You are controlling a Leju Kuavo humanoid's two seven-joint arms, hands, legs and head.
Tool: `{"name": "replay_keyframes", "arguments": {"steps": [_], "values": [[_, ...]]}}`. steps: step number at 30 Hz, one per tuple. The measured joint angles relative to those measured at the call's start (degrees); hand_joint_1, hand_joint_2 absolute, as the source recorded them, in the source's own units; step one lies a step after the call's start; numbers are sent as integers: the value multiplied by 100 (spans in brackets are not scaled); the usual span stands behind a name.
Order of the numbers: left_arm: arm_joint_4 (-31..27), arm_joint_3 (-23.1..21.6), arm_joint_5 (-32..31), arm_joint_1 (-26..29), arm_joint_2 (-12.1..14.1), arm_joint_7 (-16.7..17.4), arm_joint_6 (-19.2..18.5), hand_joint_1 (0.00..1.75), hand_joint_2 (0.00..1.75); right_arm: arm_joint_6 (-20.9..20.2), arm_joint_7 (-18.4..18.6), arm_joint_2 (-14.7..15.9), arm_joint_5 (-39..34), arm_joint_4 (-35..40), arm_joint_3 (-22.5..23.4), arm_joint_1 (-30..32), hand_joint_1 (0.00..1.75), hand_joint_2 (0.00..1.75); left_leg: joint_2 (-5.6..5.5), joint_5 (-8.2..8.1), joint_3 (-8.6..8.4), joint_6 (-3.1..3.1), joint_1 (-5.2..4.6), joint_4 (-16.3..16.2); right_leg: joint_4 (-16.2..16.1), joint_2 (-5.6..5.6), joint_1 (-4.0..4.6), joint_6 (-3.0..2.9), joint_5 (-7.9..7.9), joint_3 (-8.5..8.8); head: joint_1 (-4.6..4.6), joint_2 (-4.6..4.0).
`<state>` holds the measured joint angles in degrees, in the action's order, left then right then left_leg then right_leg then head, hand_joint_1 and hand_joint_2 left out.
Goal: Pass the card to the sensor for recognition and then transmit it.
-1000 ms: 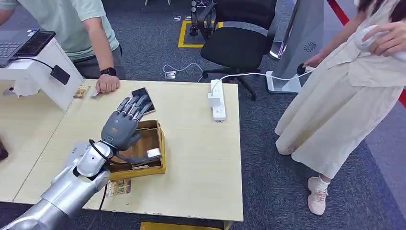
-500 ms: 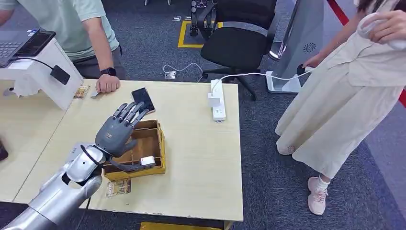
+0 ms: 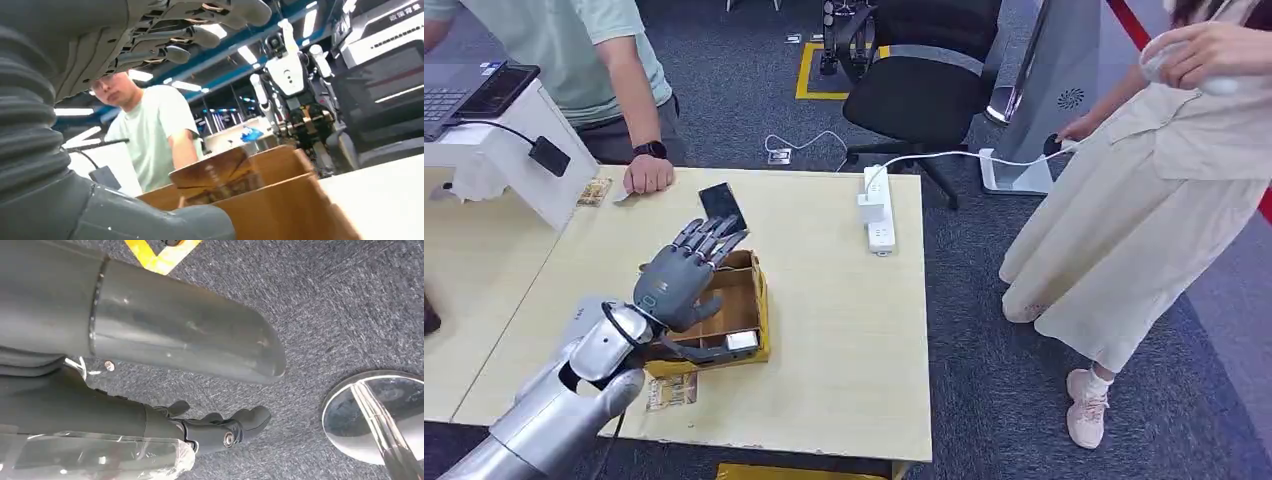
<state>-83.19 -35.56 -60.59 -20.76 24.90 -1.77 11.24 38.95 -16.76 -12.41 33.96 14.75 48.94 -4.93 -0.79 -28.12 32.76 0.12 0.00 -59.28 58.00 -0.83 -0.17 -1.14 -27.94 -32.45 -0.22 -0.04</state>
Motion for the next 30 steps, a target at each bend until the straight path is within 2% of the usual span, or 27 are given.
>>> {"name": "replay_keyframes", "arguments": {"steps": [5,8,12,22,30], "values": [[-33,-46,33,-94,-68,33,-180,0,175,-2,18,0,48,0,2,-1,0,0,0,0,-1,0,0,-1,-1,0,0,0,0,-1,0,0],[78,-188,120,-399,-79,-46,-603,0,175,-4,59,0,112,2,0,-16,0,0,-2,2,-1,-1,0,-2,0,3,0,0,1,-1,0,0],[418,-433,265,-894,-133,-195,-879,0,175,-4,118,0,221,2,-15,-44,0,0,-1,5,-1,-1,0,-2,0,2,0,-1,4,-1,0,0],[1036,-800,284,-1567,-295,-205,-872,0,175,-2,208,-2,339,-2,-59,-68,0,0,0,5,0,-1,0,-2,0,-2,0,-1,4,-2,-2,0],[1337,-931,280,-1763,-396,-199,-840,0,175,-7,221,-4,341,-2,-92,-70,0,0,1,5,0,-1,0,-2,1,-2,0,-1,4,-1,0,0]]}}
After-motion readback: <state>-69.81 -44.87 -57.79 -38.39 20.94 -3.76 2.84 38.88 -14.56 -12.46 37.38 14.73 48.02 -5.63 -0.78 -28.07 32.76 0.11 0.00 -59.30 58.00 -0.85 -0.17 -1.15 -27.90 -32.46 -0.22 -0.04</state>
